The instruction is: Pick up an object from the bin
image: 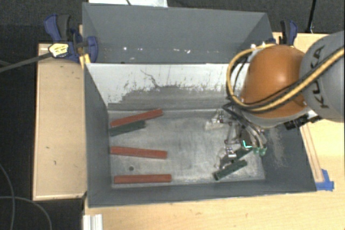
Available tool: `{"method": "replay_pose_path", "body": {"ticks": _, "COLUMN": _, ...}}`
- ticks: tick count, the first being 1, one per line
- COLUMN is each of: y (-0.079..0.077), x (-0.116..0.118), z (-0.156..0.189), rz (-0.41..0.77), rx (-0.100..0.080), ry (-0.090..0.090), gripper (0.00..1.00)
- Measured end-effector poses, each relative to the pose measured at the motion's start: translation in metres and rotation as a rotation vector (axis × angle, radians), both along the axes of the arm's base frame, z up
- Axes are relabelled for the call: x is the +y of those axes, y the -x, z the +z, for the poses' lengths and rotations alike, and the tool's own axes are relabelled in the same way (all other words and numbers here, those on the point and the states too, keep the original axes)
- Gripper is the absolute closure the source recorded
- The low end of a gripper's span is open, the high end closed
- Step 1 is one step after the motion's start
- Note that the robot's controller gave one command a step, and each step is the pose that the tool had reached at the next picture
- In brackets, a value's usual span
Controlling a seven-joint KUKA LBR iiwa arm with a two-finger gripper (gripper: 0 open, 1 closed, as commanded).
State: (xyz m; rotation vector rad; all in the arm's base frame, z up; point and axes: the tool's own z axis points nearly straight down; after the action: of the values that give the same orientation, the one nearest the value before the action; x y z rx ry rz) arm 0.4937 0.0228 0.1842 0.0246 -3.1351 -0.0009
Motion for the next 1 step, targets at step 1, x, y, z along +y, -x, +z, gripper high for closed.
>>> {"method": "replay_pose_path", "body": {"ticks": 1, "y": -0.0018, "x": -0.0001, "z": 0.0038, "rz": -0.001, "rx": -0.008, "ry": 0.0, "gripper": 0.0}}
